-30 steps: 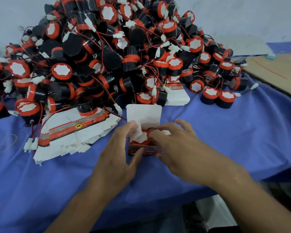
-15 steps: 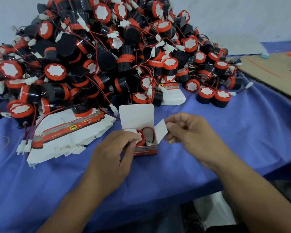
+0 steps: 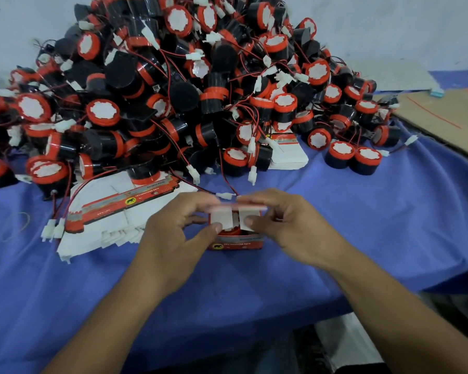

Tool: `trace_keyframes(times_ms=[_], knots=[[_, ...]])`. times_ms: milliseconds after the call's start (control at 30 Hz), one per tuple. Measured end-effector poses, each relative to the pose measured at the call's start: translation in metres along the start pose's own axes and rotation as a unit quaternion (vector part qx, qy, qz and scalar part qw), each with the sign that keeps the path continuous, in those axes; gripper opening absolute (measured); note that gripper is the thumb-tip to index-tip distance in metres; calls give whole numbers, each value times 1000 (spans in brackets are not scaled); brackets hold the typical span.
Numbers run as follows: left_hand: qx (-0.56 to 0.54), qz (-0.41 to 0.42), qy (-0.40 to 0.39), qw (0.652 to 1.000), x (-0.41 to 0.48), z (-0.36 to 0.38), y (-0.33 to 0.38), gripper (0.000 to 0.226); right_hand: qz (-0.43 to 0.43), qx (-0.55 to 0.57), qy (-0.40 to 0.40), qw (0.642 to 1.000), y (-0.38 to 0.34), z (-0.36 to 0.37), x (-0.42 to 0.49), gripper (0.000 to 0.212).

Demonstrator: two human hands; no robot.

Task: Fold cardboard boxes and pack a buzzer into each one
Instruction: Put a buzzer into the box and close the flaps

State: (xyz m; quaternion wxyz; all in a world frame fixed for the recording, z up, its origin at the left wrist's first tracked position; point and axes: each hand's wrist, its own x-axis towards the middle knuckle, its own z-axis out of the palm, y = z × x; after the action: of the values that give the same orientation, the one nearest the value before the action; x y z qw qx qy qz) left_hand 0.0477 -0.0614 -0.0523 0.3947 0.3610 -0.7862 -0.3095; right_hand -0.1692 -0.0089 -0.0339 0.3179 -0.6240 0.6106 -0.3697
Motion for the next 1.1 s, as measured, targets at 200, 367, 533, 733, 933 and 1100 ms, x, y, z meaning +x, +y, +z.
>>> trace_keyframes(times_ms=[200, 367, 533, 733, 933, 1100], knots=[[137, 65, -57, 987, -5, -1, 1, 52, -48, -118, -108, 986, -2, -8, -10, 76], [152, 65, -84, 983, -3, -3, -1, 57, -81, -161, -72, 981, -3, -8, -12, 68], [173, 82, -77, 979, -2, -1, 0, 50, -114, -102, -50, 987, -1, -4, -7, 54], [170, 97, -44, 980, 2, 1, 4, 36, -124, -93, -42, 987, 5, -2, -4, 41], [185, 110, -45, 976, 4, 0, 2, 32, -120, -125, -65, 983, 9, -2, -4, 41], [259, 178, -44, 948, -1, 4, 2, 39, -140, -185, -77, 970, 13, 5, -6, 51]])
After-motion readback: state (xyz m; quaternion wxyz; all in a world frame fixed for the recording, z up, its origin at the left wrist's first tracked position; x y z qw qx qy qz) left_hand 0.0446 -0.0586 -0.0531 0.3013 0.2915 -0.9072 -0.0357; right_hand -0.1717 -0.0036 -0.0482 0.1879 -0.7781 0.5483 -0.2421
